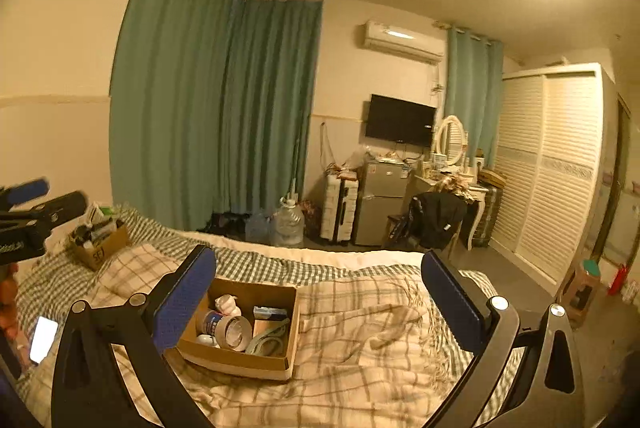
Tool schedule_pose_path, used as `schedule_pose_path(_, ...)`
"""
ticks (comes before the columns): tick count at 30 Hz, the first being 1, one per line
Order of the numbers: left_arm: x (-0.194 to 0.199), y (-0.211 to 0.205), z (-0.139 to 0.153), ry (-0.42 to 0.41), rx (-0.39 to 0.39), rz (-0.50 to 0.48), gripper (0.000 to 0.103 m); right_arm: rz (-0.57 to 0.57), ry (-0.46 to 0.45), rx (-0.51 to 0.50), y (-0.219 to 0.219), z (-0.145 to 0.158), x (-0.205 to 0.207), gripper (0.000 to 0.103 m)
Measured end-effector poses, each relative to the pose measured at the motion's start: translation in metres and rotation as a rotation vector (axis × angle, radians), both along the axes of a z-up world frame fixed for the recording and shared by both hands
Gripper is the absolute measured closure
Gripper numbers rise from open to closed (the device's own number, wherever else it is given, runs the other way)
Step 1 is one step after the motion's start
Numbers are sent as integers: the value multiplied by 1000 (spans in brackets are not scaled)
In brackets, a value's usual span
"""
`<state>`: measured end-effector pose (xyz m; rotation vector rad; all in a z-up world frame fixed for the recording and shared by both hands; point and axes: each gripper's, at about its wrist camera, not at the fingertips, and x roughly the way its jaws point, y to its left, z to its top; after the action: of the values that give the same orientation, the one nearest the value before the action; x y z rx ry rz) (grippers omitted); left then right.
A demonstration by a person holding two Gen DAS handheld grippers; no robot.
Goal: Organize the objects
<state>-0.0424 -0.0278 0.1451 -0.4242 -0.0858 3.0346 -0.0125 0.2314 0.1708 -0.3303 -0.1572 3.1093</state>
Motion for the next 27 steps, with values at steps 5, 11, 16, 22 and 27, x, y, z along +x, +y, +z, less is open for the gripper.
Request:
schedule_pose_path(5, 25, -8, -42, 18, 22, 51, 0, -9, -32, -90, 2, -41, 8, 0)
schedule_pose_path(11, 30, 9, -105, 107, -105, 108, 0, 16, 3, -59, -10, -84, 8, 0)
schedule_pose_path(16, 28, 9, -141, 41, -116, 113, 0, 37, 21, -37, -11, -118, 4, 0)
schedule_pose_path(22, 29, -1, -149, -13, -40, 93, 0, 3, -21, -3, -8, -142, -7, 0)
schedule_pose_path(27, 33, 0, -151, -21, -33, 58, 0, 17, -49, -33, -6, -146, -11, 0)
